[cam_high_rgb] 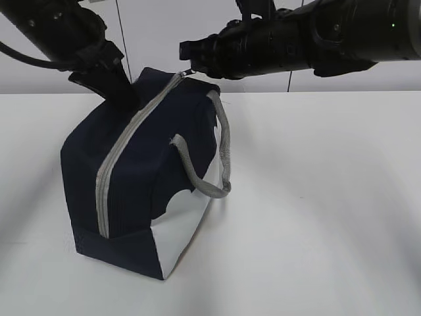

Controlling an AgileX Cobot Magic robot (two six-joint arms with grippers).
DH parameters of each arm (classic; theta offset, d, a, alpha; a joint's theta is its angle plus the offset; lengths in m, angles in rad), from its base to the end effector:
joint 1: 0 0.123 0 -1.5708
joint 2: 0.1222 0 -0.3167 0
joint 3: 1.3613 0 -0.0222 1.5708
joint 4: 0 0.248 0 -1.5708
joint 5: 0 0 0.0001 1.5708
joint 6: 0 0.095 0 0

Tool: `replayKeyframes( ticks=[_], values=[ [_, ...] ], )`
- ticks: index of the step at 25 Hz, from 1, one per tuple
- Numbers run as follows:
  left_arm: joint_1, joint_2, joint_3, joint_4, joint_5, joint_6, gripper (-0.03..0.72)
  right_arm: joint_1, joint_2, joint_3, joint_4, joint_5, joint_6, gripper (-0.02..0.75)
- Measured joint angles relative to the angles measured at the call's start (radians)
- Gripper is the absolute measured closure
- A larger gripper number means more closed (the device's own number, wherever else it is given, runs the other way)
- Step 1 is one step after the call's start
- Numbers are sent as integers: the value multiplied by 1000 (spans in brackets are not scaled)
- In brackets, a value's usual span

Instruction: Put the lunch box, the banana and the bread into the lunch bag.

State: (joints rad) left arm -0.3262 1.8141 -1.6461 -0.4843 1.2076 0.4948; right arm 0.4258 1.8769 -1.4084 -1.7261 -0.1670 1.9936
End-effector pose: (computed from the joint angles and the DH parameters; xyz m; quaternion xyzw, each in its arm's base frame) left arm 0.3556 -0.1640 0.3398 0.3352 0.9024 -0.2216 0.1559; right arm 0.4089 0.2025 0.3023 -0.1119 0.8263 0.2503 0.4919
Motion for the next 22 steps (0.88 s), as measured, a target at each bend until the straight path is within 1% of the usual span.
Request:
replayKeyframes(
  ticks=[8,12,22],
  values=[
    [-43,-39,-2,27,3,-9,691,-3,0,0,0,56,46,738],
    [-43,-69,-2,73,8,-32,692,-20,0,0,-10,54,69,738],
    [-43,-98,0,80,24,-39,692,-35,78,-2,-45,19,148,738]
  ],
)
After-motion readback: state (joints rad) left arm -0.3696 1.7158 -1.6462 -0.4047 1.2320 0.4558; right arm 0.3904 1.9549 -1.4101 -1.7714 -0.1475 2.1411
